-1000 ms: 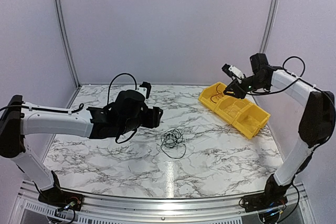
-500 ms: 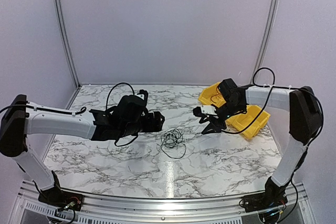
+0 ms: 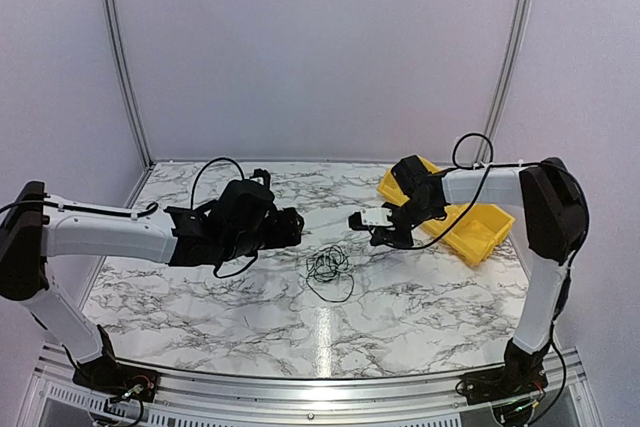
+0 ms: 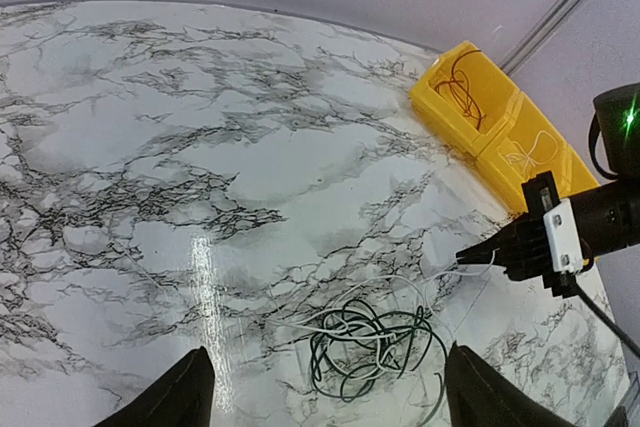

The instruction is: Untangle the cables

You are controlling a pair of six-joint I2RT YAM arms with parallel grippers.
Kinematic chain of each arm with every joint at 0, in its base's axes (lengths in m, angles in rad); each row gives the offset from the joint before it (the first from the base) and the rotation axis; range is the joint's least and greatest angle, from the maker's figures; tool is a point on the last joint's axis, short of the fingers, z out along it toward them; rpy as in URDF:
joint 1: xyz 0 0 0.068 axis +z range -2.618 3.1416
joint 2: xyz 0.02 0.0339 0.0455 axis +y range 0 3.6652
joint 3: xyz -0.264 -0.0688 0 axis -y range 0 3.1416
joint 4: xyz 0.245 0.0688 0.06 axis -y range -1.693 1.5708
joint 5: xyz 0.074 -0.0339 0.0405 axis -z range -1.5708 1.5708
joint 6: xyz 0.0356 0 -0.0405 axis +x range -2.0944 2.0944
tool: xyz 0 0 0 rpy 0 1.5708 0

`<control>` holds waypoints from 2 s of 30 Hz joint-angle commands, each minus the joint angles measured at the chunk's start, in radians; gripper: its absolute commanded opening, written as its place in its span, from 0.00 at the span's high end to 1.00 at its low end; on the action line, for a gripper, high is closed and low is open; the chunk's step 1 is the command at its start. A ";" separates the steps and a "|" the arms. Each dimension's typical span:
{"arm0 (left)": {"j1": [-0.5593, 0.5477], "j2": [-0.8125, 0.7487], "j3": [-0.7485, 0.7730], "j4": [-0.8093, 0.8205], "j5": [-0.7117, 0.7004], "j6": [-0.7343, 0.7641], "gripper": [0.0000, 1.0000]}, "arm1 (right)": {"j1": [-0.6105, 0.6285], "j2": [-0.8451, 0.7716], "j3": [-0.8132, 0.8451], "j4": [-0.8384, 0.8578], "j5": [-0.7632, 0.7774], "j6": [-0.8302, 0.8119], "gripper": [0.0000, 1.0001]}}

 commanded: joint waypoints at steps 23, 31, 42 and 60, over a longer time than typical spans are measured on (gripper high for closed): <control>-0.061 0.379 0.294 0.216 0.146 0.399 0.30 | -0.080 -0.071 0.266 -0.158 -0.446 0.623 1.00; -0.019 0.494 0.335 0.270 0.146 0.366 0.60 | -0.089 -0.173 0.337 -0.398 -0.602 0.524 1.00; -0.012 0.565 0.266 0.273 0.187 0.331 0.75 | -0.079 -0.318 0.521 -0.331 -0.703 0.656 1.00; -0.012 0.528 0.129 0.272 0.198 0.309 0.82 | -0.293 -0.301 0.786 0.473 -0.844 1.431 1.00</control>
